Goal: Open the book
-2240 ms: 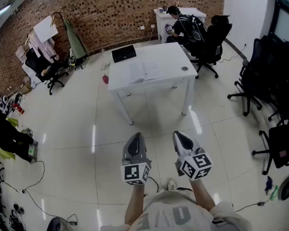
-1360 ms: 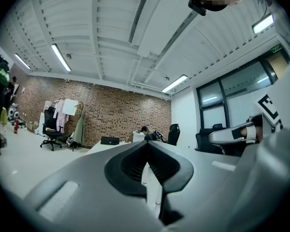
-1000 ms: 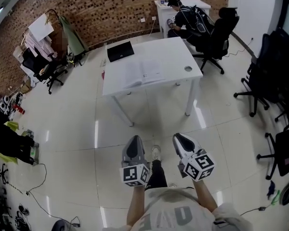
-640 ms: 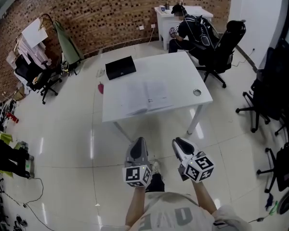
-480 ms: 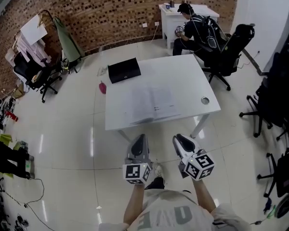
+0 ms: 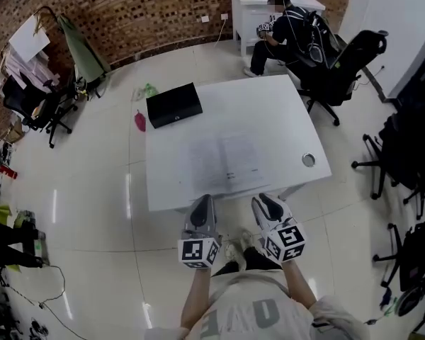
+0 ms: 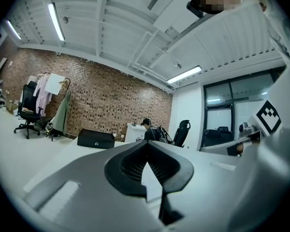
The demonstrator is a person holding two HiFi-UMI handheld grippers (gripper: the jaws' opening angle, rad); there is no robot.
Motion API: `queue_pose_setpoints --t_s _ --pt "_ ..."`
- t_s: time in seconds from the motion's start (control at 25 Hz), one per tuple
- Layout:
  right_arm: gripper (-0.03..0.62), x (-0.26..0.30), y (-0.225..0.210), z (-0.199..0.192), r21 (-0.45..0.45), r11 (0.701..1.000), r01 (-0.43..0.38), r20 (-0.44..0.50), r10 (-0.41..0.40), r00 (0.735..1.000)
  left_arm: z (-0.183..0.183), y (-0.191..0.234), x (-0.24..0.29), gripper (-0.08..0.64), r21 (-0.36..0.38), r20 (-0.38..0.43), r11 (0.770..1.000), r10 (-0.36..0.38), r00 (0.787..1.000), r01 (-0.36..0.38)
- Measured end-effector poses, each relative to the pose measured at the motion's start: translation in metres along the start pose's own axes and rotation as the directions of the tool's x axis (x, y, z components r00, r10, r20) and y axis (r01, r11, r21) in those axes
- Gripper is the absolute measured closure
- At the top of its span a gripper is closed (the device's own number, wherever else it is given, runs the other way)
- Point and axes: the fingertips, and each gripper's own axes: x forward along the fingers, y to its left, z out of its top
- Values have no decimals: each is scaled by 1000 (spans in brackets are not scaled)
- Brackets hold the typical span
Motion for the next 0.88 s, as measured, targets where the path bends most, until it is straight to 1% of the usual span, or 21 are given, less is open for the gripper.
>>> queue_pose_setpoints --t_s 0.08,0.12,0.2,0.24,0.32,0.4,0.48,0.52,0.56,0.64,0.68,0.76,0.88 --pt "509 15 -9 -6 -76 997 -7 -31 5 999 -6 1 14 543 7 8 1000 2 1000 -2" --pt "508 21 -12 -10 -98 995 -17 -47 12 999 -11 0 20 543 17 5 1000 -3 1000 3" --pt "505 32 -17 -17 -93 995 -35 -62 29 998 -22 -4 31 543 41 -11 999 -12 1000 12" --pt "504 36 -21 -20 -61 997 -41 -61 38 997 -27 -7 36 543 49 -17 999 -9 1000 10" --pt "502 44 -35 -27 57 997 -46 -46 49 998 -38 -12 45 543 58 -26 998 5 1000 -3" --pt "484 52 -46 -39 173 984 -33 -39 40 998 -48 -15 50 543 71 -49 997 6 999 -3" --pt "471 52 -50 -58 257 966 -8 -50 22 998 -60 -18 51 543 69 -79 997 -19 997 24" --pt "462 52 -51 -68 305 952 0 -57 18 998 -65 -19 53 543 65 -90 997 -33 995 39" --pt "456 55 -51 -77 363 932 2 -62 22 998 -67 -17 56 543 63 -98 997 -41 994 47" --pt "438 63 -47 -97 482 876 -3 -74 44 996 -70 -11 62 543 62 -112 997 -40 993 48" --pt "436 66 -46 -107 526 851 0 -86 53 995 -73 -9 63 543 59 -119 997 -38 992 45" --pt "430 75 -45 -122 589 808 16 -112 62 992 -78 -5 65 543 53 -135 998 -33 990 40" --pt "416 87 -44 -130 671 741 26 -120 75 990 -83 2 65 543 51 -156 998 -31 987 39"
